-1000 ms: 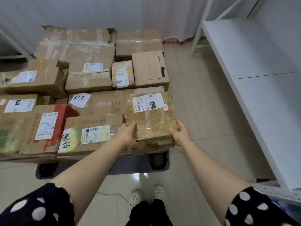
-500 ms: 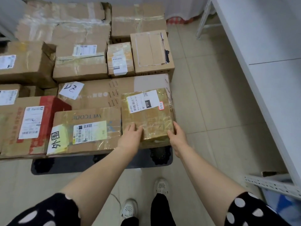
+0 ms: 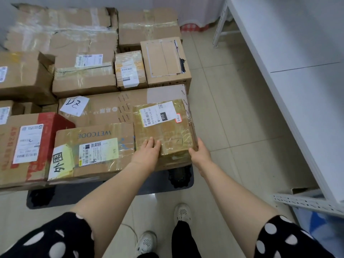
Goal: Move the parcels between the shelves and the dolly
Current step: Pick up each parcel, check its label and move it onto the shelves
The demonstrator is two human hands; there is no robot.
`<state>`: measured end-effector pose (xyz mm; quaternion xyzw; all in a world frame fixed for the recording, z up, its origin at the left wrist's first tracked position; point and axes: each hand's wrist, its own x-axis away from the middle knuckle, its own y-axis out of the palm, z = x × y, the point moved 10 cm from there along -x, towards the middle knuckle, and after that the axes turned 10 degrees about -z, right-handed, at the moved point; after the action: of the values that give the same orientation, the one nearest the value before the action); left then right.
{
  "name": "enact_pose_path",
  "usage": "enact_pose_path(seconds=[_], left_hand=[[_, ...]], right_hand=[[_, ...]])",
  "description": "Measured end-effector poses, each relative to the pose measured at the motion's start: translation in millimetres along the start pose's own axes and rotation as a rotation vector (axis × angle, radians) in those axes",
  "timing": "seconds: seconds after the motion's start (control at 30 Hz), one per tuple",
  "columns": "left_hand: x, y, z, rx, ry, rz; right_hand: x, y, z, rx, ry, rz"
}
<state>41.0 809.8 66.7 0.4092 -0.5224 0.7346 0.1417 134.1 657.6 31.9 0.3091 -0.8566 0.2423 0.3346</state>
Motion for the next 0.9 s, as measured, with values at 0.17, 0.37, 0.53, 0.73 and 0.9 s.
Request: enact_pose_path(seconds=[0.17, 0.37, 0.53, 0.73, 0.9], left_hand=[[42, -31, 30, -0.050, 0.067, 0.049], [124, -74, 123, -0.206, 0.274, 0.124], [213, -83, 253, -0.356, 0.532, 0.187], [346, -54, 420, -0.501, 0.872, 0.282], [456, -12, 551, -0.560, 1.103, 0.383]], right_hand=[[69, -36, -1, -0.007, 0.001, 0.103], [197, -91, 0, -0.151, -0.031, 0.275], [325, -157, 18, -0.250, -0.068, 0.509], [492, -251, 74, -0.308, -0.165, 0.851], [619, -320, 148, -0.419, -0.221, 1.061]])
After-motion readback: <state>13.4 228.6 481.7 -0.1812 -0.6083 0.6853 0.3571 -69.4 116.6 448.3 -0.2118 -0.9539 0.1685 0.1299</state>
